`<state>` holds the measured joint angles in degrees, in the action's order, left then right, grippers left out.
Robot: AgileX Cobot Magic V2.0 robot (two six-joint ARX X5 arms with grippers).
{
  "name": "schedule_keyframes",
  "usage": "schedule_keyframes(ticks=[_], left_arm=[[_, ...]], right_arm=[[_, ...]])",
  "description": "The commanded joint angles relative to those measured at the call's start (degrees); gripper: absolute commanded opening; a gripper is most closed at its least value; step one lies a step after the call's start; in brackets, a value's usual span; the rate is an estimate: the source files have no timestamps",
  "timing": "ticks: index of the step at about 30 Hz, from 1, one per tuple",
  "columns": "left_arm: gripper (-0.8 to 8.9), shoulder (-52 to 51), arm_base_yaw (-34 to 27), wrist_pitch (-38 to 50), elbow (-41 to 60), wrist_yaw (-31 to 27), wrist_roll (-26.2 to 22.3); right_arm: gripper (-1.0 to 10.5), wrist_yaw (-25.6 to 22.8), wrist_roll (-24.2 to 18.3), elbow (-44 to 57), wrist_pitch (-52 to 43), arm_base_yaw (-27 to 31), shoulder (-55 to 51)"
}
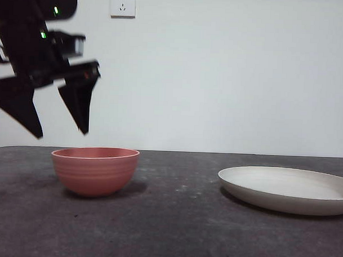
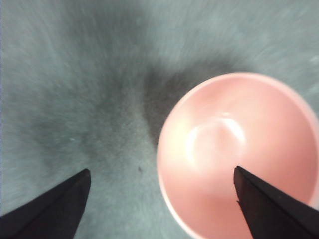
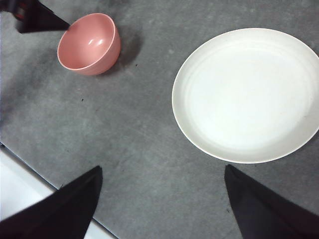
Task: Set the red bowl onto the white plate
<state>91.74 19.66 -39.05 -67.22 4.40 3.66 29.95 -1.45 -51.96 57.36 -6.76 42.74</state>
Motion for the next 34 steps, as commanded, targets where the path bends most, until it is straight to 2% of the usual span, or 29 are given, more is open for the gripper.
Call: schedule_keyframes(ticks=[1, 7, 11, 15, 17, 23, 34], left_arm=[[4.3, 3.1, 0.2, 1.4, -1.2, -0.2, -0.7], [4.07, 6.8, 0.3, 1.9, -1.2, -0.2, -0.5], [2.71, 7.5, 0.3, 1.9, -1.2, -0.2, 0.5], [0.77, 7.5, 0.6, 2.0, -1.2, -0.2, 0.5], [0.14, 7.5, 0.7, 2.0, -1.2, -0.2, 0.5], [0.09, 7.5, 1.1, 2.3, -1.2, -0.1, 0.5], [0.09, 4.3, 4.5, 2.5, -6.1, 1.7, 4.9]], right_arm=[[3.9, 0.0, 0.0, -1.0, -0.6, -0.2, 0.2], [3.9, 0.0, 0.0, -1.0, -0.7, -0.2, 0.2], [3.9, 0.0, 0.0, -1.0, -0.7, -0.2, 0.2], [3.9, 0.0, 0.0, -1.0, -0.7, -0.2, 0.2], [3.9, 0.0, 0.0, -1.0, -0.7, -0.2, 0.2], [3.9, 0.0, 0.0, -1.0, -0.7, -0.2, 0.2], [3.9, 0.0, 0.4, -1.0, -0.7, -0.2, 0.2]])
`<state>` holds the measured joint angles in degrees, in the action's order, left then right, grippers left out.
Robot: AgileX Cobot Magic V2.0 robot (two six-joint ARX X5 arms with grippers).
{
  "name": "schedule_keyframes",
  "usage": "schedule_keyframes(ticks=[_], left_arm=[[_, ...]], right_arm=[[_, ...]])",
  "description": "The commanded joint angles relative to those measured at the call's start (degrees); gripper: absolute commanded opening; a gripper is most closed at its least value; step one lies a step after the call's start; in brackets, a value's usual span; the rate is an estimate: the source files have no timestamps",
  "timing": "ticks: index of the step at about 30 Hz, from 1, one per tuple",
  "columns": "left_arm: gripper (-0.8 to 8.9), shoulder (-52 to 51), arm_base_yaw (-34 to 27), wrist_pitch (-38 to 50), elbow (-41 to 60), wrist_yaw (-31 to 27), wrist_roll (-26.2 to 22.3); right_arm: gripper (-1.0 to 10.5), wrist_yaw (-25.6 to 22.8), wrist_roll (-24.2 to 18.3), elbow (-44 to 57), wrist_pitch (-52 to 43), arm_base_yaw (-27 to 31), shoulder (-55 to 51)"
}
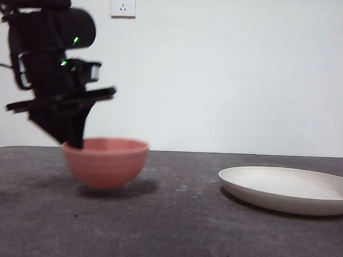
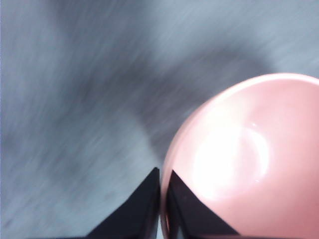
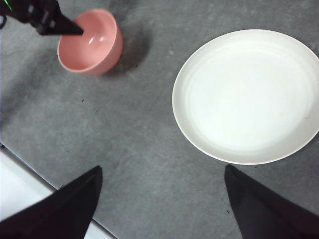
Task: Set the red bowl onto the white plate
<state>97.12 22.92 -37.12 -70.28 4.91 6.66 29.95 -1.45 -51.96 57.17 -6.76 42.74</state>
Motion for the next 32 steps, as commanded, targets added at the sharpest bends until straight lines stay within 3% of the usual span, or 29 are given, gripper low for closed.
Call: schedule_keyframes(ticks=[1, 15, 32], left_arm=[[0.09, -1.2, 2.0, 0.3, -4.3, 1.8, 2.4], [0.1, 2.6, 13.3, 2.4, -17.1, 2.6, 7.3], [0.1, 26.9, 22.0, -0.8, -40.5, 2.6, 7.4]], right_arm=[[3.9, 0.0, 0.7, -1.0, -0.5, -0.2, 0.2], [3.9, -1.4, 3.8, -1.2, -0.7, -0.2, -1.8], [3.9, -6.4, 4.0, -10.9, 4.5, -0.2, -3.7]])
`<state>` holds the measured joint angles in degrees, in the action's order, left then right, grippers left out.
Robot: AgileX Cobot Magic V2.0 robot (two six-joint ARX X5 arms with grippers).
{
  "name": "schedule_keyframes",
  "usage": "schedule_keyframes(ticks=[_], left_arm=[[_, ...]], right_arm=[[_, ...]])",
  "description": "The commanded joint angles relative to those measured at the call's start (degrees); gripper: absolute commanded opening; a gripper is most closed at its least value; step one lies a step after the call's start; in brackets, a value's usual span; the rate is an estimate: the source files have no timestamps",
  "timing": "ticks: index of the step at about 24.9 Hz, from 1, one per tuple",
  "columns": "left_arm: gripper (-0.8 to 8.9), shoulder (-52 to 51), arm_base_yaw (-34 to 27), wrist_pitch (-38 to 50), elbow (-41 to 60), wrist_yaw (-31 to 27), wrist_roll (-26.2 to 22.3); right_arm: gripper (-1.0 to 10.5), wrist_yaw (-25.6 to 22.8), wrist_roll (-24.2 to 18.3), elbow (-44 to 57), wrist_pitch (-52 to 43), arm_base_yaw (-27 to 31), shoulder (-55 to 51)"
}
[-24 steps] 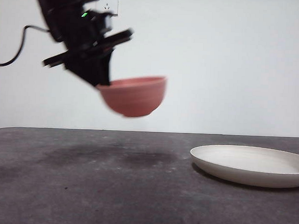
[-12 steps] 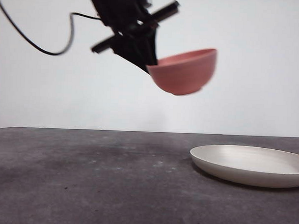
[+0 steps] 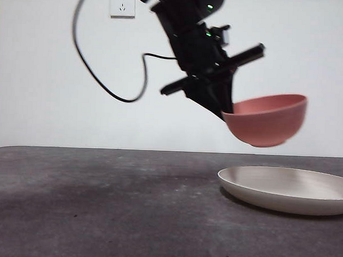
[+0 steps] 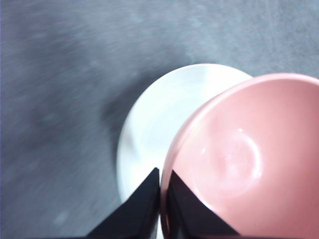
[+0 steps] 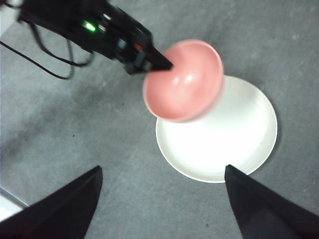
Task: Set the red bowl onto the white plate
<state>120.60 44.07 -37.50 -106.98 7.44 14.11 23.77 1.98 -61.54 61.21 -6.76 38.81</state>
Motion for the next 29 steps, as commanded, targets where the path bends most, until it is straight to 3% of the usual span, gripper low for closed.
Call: schedule_keyframes(ticks=[1, 5, 18, 23, 29], left_arm=[[0.1, 4.5, 1.0, -1.1, -5.0, 0.1, -0.2], [0.1, 9.2, 1.3, -3.1, -9.2, 0.1, -0.4], [0.11, 13.3, 2.8, -4.9, -9.6, 0.1, -2.1], [2.56, 13.3, 3.1, -4.9, -9.6, 0.1, -2.1], [2.61, 12.3, 3.1, -8.6, -12.0, 0.1, -2.1]], right_arm=[[3.9, -0.2, 0.6, -1.5, 0.7, -0.2, 0.3], [3.9, -0.3, 0.5, -1.7, 1.8, -0.2, 0.3], [3.9, -2.8, 0.3, -1.7, 2.3, -0.2, 0.3], [3.9, -2.8, 0.3, -1.7, 2.6, -0.2, 0.3], [3.9, -2.8, 0.3, -1.7, 2.6, -0.2, 0.3]])
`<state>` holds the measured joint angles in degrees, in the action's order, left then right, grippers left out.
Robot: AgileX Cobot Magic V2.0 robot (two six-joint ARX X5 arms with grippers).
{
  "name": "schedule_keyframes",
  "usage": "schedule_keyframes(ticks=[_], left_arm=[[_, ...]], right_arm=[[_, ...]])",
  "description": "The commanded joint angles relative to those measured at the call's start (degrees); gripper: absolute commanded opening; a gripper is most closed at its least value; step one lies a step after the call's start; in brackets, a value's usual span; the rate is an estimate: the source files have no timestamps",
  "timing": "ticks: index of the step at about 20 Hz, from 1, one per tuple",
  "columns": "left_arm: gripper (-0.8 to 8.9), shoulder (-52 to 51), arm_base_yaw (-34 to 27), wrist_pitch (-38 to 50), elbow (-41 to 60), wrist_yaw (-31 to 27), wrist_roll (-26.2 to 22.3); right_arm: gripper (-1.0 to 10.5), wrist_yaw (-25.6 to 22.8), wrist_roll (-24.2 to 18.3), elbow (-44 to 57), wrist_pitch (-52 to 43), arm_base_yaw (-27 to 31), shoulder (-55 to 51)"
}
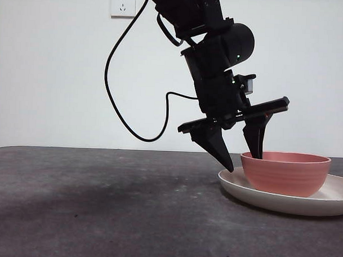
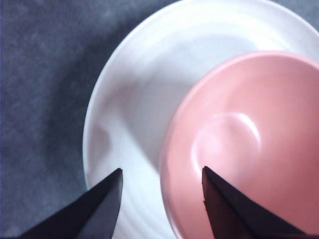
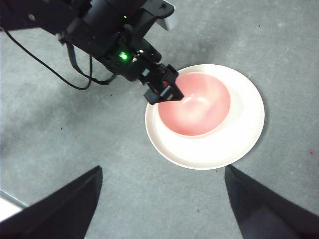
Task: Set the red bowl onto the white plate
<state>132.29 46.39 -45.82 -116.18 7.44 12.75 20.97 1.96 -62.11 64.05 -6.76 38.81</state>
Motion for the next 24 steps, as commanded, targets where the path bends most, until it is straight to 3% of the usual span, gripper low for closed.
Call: schedule_keyframes(ticks=[1, 10, 17, 22, 24], left_arm=[[2.61, -0.3, 0.6, -0.9, -3.2, 0.1, -1.2], [2.61, -20.3, -3.5, -2.6, -3.1, 0.1, -3.0], [2.61, -33.2, -9.1, -10.1, -1.6, 0.1, -6.8], [2.6, -43.5, -10.6, -4.1, 15.1, 0.5, -7.6], [2.6, -48.5, -10.5, -0.9, 24.3, 3.4, -7.6]], right_arm=[[3.9, 0.0, 0.3, -1.1, -0.3, -0.2, 0.3], [3.9, -0.1, 0.2, -1.1, -0.3, -0.2, 0.3], [3.9, -0.3, 0.0, -1.1, -0.3, -0.2, 0.3], [3.9, -0.5, 0.0, -1.0, -0.3, -0.2, 0.3], [3.9, -0.5, 0.0, -1.0, -0.3, -0.2, 0.4]])
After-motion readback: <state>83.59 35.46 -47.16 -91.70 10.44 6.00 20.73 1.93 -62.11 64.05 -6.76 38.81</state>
